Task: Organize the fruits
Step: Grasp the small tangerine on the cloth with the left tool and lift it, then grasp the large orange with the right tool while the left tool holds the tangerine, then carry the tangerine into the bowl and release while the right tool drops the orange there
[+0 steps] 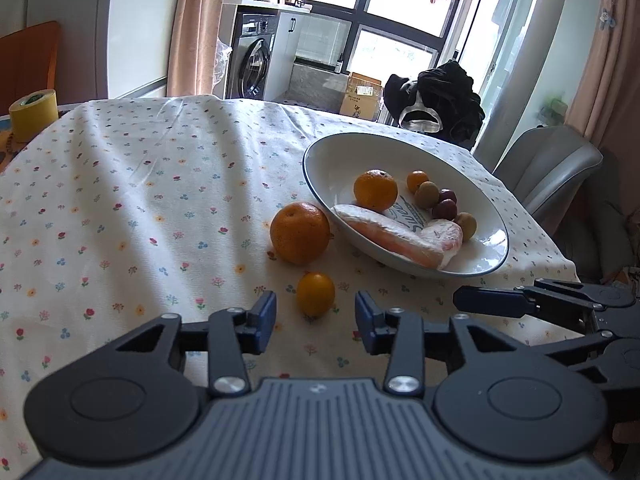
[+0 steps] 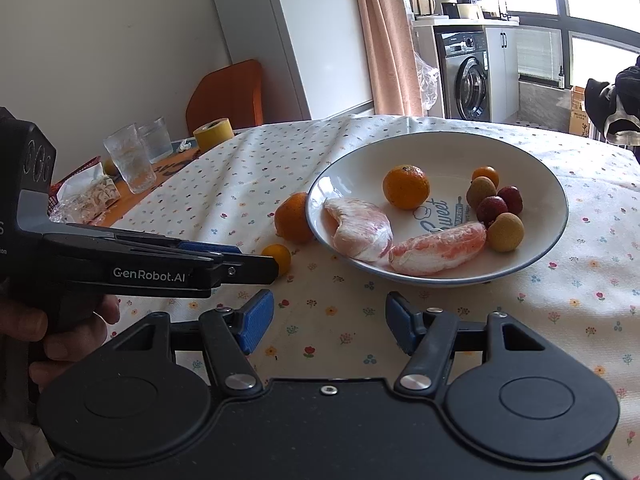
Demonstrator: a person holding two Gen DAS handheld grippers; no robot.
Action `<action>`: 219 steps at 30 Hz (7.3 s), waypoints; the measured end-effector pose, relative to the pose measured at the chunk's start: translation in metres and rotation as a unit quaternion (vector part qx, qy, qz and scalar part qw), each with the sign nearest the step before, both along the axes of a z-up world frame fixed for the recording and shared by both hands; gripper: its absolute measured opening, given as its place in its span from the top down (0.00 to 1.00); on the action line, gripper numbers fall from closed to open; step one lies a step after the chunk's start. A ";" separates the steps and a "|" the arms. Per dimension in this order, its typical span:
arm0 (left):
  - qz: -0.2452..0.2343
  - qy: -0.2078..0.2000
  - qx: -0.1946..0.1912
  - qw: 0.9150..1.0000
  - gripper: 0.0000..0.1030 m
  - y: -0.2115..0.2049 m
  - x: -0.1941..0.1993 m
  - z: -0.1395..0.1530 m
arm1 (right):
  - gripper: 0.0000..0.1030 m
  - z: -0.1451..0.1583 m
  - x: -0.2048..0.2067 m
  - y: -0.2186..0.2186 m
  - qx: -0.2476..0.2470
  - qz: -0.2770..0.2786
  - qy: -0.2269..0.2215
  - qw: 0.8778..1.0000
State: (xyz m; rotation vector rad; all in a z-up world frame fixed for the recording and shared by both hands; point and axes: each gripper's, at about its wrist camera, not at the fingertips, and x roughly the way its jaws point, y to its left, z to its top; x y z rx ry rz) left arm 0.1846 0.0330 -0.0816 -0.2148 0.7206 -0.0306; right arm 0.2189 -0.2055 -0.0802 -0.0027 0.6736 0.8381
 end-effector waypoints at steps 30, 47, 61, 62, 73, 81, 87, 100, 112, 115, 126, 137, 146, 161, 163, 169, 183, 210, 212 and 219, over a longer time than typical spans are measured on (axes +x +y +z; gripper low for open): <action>0.033 -0.004 -0.019 0.999 0.80 0.029 -0.006 -0.002 | 0.41 0.008 -0.004 0.034 -0.006 0.029 -0.009 1.000; 0.078 -0.026 -0.041 0.996 0.80 0.078 -0.041 0.004 | 0.41 0.013 -0.003 0.087 -0.039 -0.020 0.009 0.999; 0.088 -0.044 -0.072 0.993 0.80 0.102 -0.060 0.000 | 0.41 0.006 0.002 0.109 -0.065 -0.099 0.030 0.993; 0.090 -0.045 -0.074 0.992 0.80 0.104 -0.062 -0.001 | 0.41 0.005 0.003 0.110 -0.064 -0.106 0.030 0.992; 0.092 -0.048 -0.092 0.990 0.80 0.114 -0.065 -0.008 | 0.43 0.003 0.007 0.121 -0.074 -0.150 0.021 0.986; 0.093 -0.048 -0.099 0.990 0.80 0.117 -0.066 -0.011 | 0.75 -0.001 0.010 0.130 -0.089 -0.159 0.009 0.983; 0.096 -0.044 -0.098 0.990 0.80 0.117 -0.065 -0.012 | 1.00 -0.002 0.009 0.122 -0.080 -0.139 0.014 0.987; 0.094 -0.043 -0.094 0.990 0.80 0.113 -0.065 -0.011 | 0.50 0.003 0.007 0.117 -0.044 -0.135 0.044 0.989; 0.100 -0.048 -0.106 0.988 0.80 0.121 -0.069 -0.012 | 0.49 0.005 0.017 0.134 -0.024 -0.238 0.050 0.970; 0.103 -0.047 -0.110 0.987 0.80 0.122 -0.070 -0.013 | 0.49 0.004 0.017 0.138 -0.027 -0.247 0.047 0.967; 0.106 -0.046 -0.110 0.987 0.80 0.122 -0.071 -0.014 | 0.65 0.002 0.017 0.129 -0.002 -0.234 0.055 0.971; 0.106 -0.048 -0.101 0.988 0.80 0.113 -0.068 -0.007 | 0.66 0.012 0.006 0.118 0.020 -0.154 0.079 0.985; 0.095 -0.059 -0.087 0.990 0.80 0.095 -0.065 0.007 | 0.66 0.033 -0.002 0.101 0.039 -0.114 0.066 0.990; 0.065 -0.078 -0.054 0.993 0.80 0.049 -0.044 0.035 | 0.66 0.048 0.002 0.047 0.065 -0.125 0.044 0.989; 0.060 -0.079 -0.050 0.994 0.80 0.043 -0.039 0.037 | 0.66 0.048 0.004 0.039 0.067 -0.129 0.041 0.989; 0.046 -0.079 -0.040 0.995 0.80 0.025 -0.023 0.043 | 0.66 0.046 0.014 0.014 0.075 -0.145 0.039 0.986; 0.011 -0.071 -0.012 0.997 0.80 -0.014 0.007 0.048 | 0.65 0.033 0.037 -0.036 0.082 -0.192 0.044 0.977; -0.002 -0.059 0.013 0.998 0.70 -0.045 0.041 0.051 | 0.56 0.020 0.037 -0.069 0.102 -0.193 0.063 0.974; 0.002 -0.057 0.014 0.998 0.66 -0.042 0.037 0.052 | 0.56 0.020 0.037 -0.068 0.103 -0.191 0.064 0.974; 0.015 -0.064 0.021 0.998 0.46 -0.037 0.023 0.057 | 0.56 0.024 0.033 -0.068 0.101 -0.185 0.059 0.976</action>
